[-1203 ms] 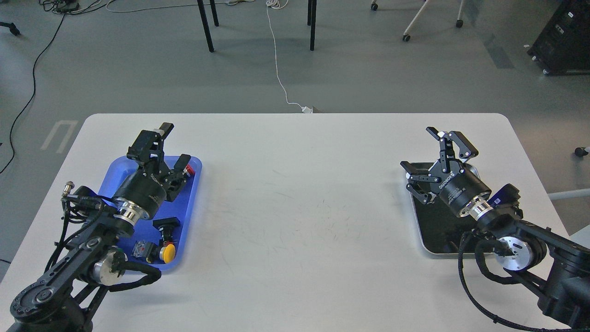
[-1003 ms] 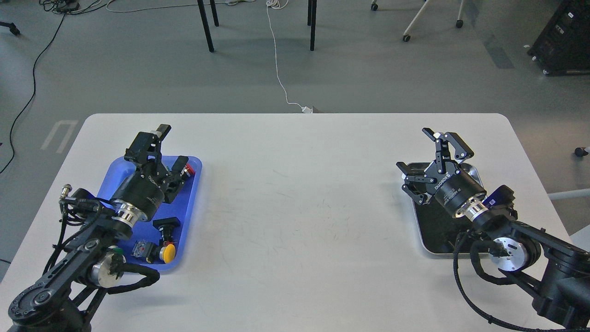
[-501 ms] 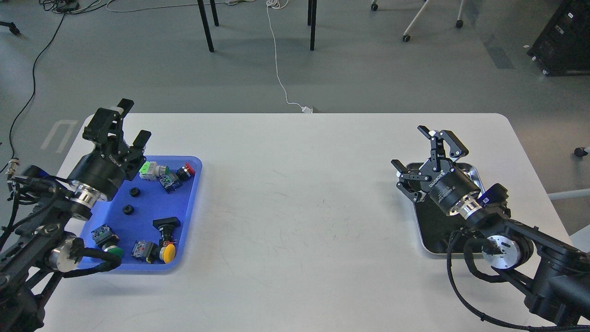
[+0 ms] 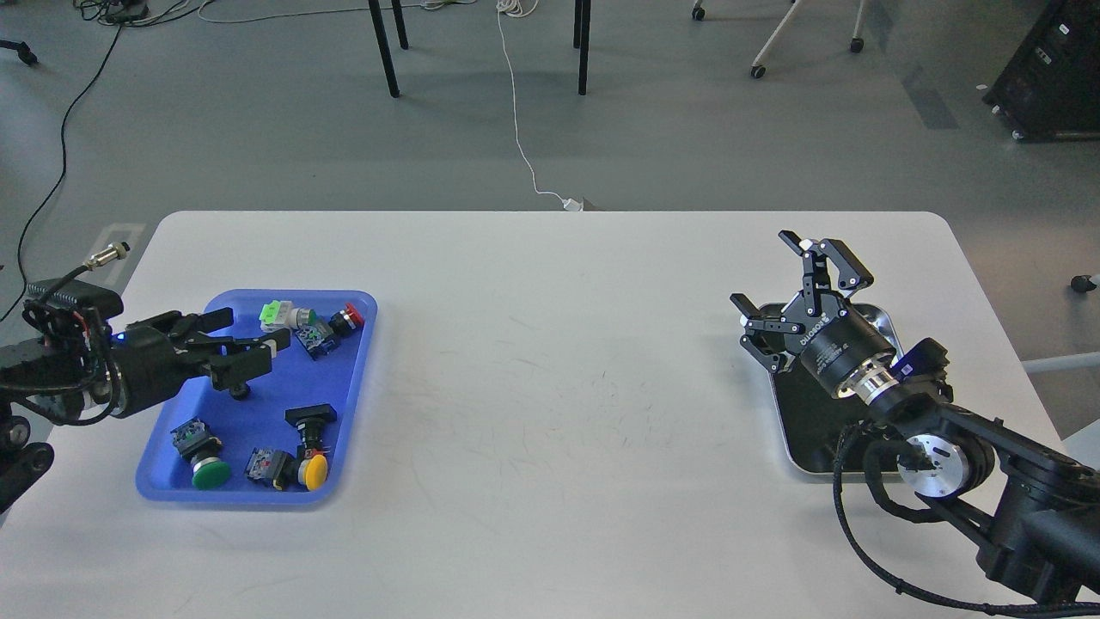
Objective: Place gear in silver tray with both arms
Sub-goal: 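Grasp a small black gear in the blue tray with the left gripper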
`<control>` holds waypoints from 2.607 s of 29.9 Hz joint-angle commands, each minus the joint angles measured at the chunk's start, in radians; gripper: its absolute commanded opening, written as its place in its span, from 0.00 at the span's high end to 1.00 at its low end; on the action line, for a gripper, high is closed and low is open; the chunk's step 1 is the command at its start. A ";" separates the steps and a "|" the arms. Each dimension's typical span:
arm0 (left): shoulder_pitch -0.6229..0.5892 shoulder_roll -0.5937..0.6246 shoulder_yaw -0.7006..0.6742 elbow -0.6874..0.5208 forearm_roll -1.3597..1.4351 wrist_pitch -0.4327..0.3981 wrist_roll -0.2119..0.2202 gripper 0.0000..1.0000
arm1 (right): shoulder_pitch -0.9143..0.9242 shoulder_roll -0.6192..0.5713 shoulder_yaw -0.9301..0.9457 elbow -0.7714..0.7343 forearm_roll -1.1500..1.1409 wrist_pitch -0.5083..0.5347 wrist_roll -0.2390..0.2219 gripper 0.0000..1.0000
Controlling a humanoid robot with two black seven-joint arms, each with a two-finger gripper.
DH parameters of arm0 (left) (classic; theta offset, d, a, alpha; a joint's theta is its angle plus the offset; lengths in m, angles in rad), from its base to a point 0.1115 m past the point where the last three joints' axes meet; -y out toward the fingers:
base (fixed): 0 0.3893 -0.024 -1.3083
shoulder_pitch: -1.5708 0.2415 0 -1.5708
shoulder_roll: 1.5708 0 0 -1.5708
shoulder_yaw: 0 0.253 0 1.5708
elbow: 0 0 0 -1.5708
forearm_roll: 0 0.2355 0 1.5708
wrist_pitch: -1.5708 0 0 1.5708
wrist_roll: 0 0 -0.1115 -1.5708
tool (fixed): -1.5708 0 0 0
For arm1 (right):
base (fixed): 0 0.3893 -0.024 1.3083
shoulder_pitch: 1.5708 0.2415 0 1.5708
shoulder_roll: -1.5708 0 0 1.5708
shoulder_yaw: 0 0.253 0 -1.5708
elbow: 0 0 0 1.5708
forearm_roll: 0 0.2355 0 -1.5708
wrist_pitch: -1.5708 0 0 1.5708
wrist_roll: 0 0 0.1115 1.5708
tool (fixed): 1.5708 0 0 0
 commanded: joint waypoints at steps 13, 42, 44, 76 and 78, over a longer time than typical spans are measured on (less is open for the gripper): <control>-0.218 -0.130 0.294 0.273 0.034 0.079 0.001 0.18 | -0.003 -0.013 0.003 0.000 0.000 -0.014 0.000 0.01; -0.208 -0.145 0.335 0.313 0.025 0.079 0.001 0.55 | -0.011 -0.029 0.003 0.004 0.000 -0.027 0.000 0.01; -0.208 -0.145 0.343 0.314 0.025 0.079 0.001 0.74 | -0.011 -0.031 0.005 0.004 0.000 -0.027 0.000 0.01; -0.333 0.109 0.352 -0.070 -0.090 0.025 0.001 0.87 | 0.001 -0.033 0.006 0.004 0.000 -0.027 0.000 0.01; -0.354 0.105 0.354 -0.115 -0.064 0.015 0.001 0.87 | 0.001 -0.033 0.006 0.006 0.000 -0.027 0.000 0.01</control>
